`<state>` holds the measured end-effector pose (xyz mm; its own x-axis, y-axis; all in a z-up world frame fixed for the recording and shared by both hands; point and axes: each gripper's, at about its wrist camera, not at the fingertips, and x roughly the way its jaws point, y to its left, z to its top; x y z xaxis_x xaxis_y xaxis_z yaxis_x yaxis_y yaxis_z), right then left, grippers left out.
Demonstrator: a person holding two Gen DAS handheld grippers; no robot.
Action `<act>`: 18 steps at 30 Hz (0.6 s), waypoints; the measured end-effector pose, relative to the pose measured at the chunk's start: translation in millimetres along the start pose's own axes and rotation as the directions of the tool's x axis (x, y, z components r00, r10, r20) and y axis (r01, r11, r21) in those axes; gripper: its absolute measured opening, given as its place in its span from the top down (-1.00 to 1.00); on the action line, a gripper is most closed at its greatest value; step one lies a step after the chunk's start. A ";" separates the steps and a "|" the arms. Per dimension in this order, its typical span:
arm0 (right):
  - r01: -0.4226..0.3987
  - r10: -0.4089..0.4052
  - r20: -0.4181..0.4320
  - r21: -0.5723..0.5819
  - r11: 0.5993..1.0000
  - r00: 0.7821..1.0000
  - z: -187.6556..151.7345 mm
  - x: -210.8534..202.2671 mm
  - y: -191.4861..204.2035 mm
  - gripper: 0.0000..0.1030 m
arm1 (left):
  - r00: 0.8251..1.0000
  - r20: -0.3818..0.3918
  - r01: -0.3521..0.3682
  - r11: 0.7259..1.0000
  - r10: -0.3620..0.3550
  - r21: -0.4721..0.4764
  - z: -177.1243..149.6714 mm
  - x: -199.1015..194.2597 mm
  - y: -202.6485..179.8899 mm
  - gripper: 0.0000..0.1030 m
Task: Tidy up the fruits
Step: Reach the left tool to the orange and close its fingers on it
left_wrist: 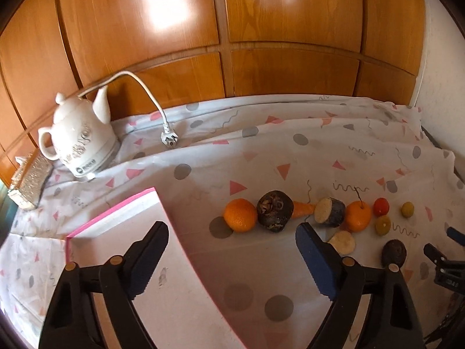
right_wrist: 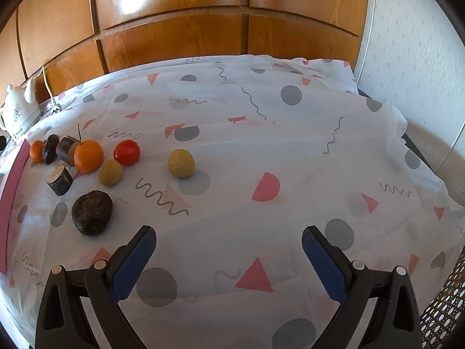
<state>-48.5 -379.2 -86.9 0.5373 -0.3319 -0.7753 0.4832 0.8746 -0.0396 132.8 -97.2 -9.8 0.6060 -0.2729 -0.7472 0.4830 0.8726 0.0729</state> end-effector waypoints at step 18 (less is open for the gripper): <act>0.007 -0.007 -0.010 0.028 1.000 1.000 3.3 5.2 -9.0 -0.98 | 0.980 -0.185 0.054 0.992 -0.075 -0.114 16.1 90.1 9.0 0.11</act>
<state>-47.8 -389.9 -88.5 0.5267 -0.3343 -0.7816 0.5061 0.8620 -0.0276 202.0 -120.5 -65.8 0.4406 -0.2576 -0.8600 0.4399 0.8970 -0.0433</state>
